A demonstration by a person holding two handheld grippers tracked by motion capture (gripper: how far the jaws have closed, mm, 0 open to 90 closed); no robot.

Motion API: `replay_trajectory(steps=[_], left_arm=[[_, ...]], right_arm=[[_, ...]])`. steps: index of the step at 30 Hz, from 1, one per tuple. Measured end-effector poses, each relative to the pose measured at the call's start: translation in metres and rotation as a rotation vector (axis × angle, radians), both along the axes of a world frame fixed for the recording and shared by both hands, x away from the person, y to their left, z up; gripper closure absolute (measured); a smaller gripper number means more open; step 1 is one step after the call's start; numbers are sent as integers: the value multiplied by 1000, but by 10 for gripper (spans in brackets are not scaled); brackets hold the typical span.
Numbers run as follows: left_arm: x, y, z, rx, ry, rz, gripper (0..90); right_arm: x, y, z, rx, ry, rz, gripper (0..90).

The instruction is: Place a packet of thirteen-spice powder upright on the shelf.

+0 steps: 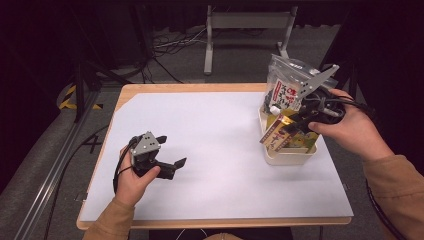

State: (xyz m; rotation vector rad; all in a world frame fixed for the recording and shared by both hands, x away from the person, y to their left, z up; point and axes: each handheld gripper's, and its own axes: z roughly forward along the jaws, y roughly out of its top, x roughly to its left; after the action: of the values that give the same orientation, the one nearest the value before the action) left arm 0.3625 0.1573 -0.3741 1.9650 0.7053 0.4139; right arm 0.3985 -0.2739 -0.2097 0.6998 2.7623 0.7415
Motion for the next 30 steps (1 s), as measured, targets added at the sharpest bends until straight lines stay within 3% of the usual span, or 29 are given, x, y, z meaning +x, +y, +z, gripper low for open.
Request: replay_trajectory(steps=[14, 30], left_arm=[[1, 2, -1, -2, 3, -4, 33], [0, 6, 0, -11, 8, -10, 32]], right_arm=[[7, -11, 0, -124, -74, 86, 690], [14, -10, -12, -186, -53, 152, 689]])
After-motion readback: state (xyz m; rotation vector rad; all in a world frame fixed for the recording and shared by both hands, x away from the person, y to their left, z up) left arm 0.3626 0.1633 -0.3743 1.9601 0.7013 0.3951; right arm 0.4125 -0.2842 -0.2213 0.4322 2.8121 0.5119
